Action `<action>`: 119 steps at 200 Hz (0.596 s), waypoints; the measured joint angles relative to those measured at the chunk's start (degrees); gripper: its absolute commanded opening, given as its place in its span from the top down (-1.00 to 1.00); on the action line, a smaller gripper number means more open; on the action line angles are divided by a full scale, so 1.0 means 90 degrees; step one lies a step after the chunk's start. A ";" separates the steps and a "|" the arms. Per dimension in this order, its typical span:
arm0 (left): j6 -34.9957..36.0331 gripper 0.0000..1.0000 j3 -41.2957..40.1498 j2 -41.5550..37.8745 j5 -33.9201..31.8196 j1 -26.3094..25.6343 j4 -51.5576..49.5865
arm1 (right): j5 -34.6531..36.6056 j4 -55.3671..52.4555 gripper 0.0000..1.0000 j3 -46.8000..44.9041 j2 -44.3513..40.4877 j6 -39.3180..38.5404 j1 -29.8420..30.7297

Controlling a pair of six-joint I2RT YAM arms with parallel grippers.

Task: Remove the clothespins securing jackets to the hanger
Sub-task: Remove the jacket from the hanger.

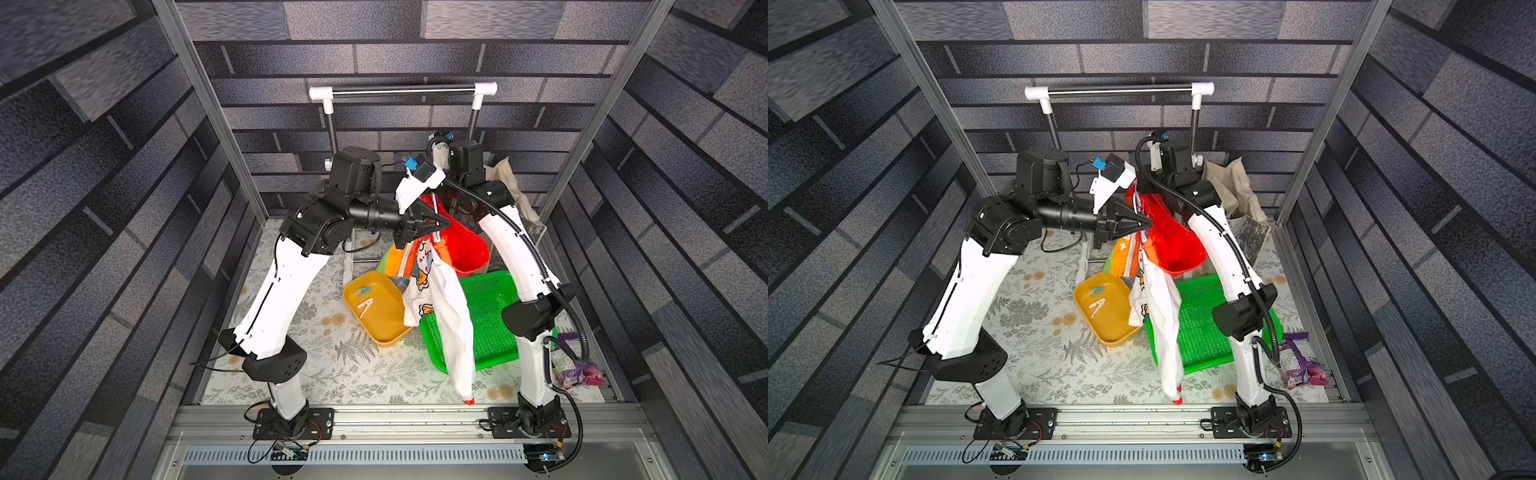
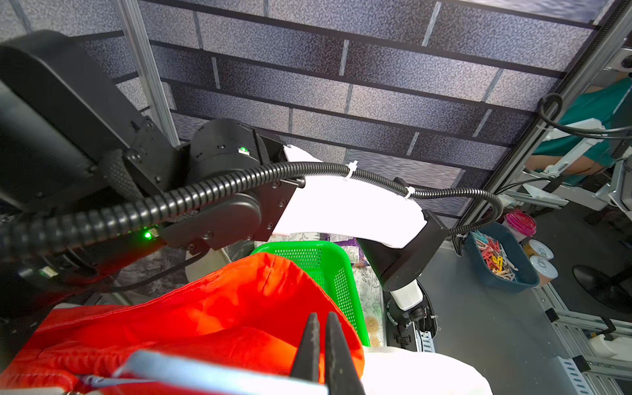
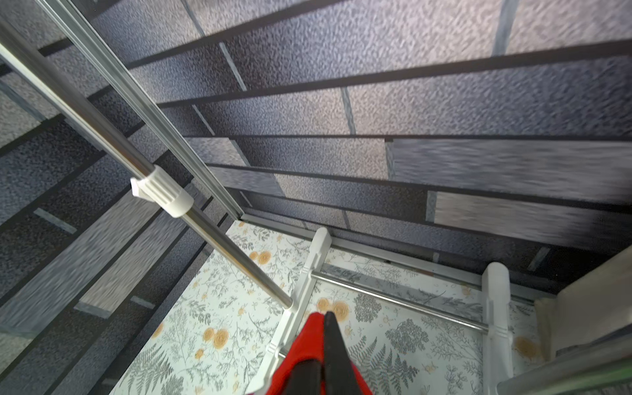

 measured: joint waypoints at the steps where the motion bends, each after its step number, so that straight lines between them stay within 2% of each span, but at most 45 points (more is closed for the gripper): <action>1: 0.0000 1.00 0.0002 -0.0002 -0.0005 0.0000 -0.0007 | -0.0010 -0.0002 1.00 -0.0017 -0.0002 -0.0002 -0.0002; 31: 0.0032 1.00 0.0027 -0.0226 -0.0435 0.0041 -0.0396 | -0.0401 0.0083 1.00 -0.1297 -0.0498 0.0151 -0.0189; 59: 0.0049 1.00 -0.0100 -0.0690 -0.0682 0.0301 -0.0707 | -0.0619 0.0410 1.00 -0.2907 -0.1496 0.0340 -0.0420; 81: 0.0039 1.00 -0.0503 -0.1212 -0.0585 0.0578 -0.0707 | -0.0607 0.0716 1.00 -0.3866 -0.2414 0.0447 -0.0556; 119: -0.0109 1.00 -0.1149 -0.1826 0.0080 0.1309 -0.0141 | -0.0498 0.1268 1.00 -0.5357 -0.3993 0.0809 -0.0661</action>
